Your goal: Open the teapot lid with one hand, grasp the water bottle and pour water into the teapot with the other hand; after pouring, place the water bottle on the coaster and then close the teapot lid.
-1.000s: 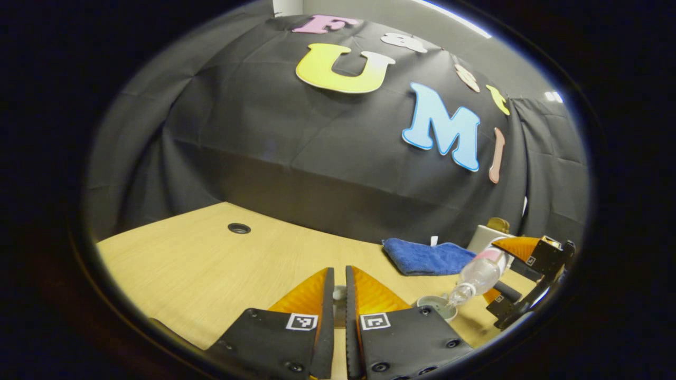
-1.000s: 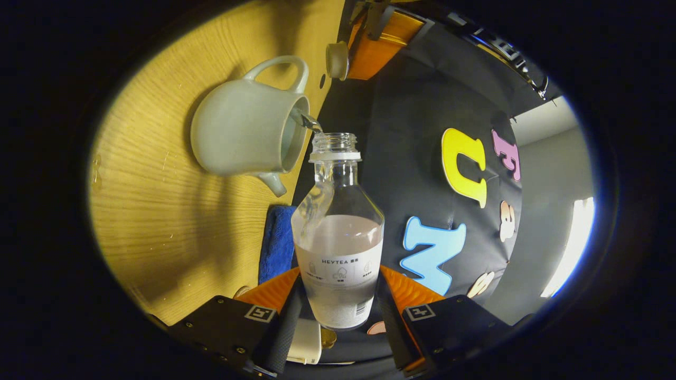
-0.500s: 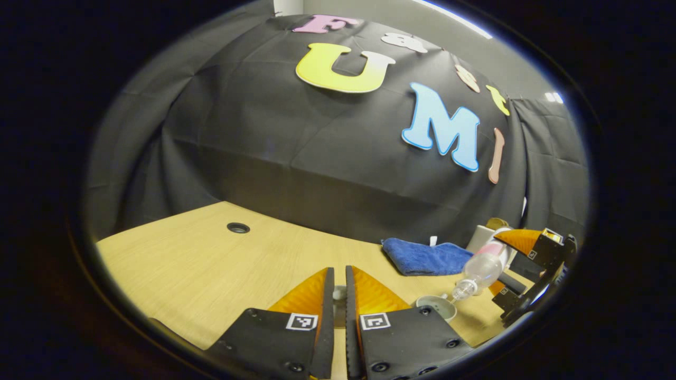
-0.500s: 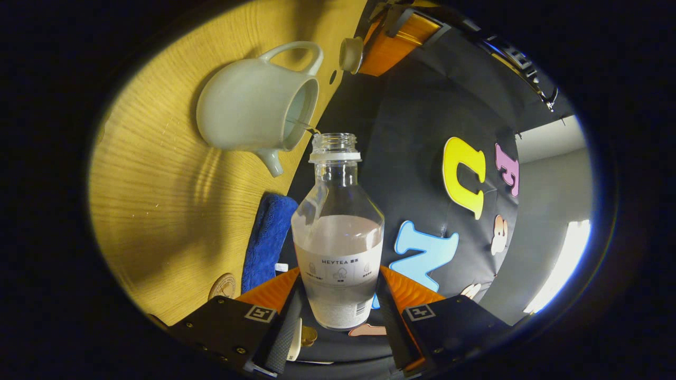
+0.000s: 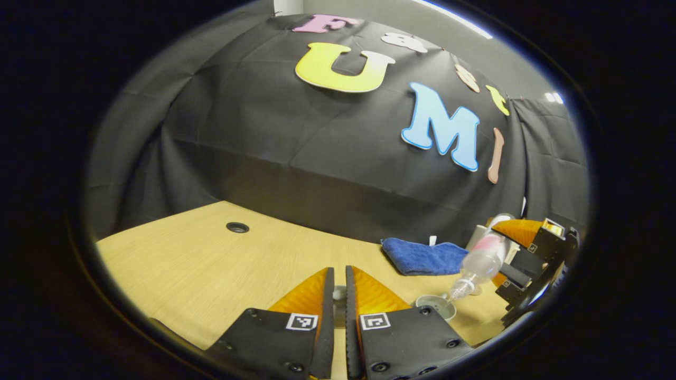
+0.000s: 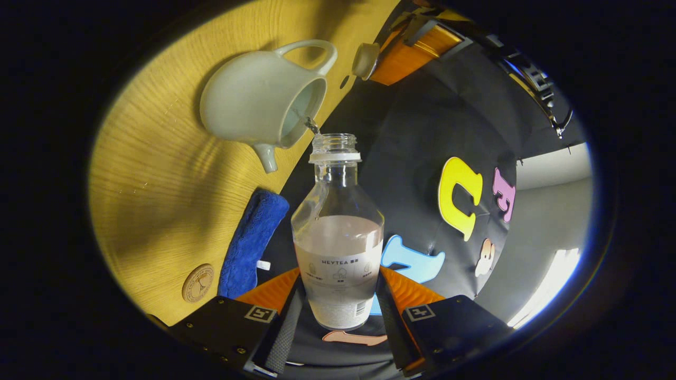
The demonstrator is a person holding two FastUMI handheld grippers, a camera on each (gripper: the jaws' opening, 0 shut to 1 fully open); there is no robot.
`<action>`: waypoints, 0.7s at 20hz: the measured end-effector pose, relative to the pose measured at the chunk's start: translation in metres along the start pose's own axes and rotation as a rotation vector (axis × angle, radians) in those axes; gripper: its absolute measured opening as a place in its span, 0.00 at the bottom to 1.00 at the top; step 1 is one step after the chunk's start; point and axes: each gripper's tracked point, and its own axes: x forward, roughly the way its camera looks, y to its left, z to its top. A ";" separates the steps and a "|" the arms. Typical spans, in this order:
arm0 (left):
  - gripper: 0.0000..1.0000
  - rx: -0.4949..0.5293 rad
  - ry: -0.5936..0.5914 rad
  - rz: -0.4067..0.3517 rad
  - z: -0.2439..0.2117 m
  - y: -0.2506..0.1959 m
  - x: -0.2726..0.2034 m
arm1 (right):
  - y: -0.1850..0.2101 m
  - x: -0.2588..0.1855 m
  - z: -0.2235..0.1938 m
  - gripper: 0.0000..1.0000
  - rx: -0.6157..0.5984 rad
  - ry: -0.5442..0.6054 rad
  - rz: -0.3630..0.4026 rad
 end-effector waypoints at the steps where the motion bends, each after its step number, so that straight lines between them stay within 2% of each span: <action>1: 0.16 0.000 -0.001 0.001 0.000 0.000 0.001 | -0.001 0.000 0.001 0.73 -0.009 -0.006 0.003; 14: 0.16 -0.023 -0.002 -0.003 -0.002 -0.002 0.000 | -0.027 0.004 0.014 0.74 -0.196 -0.085 -0.055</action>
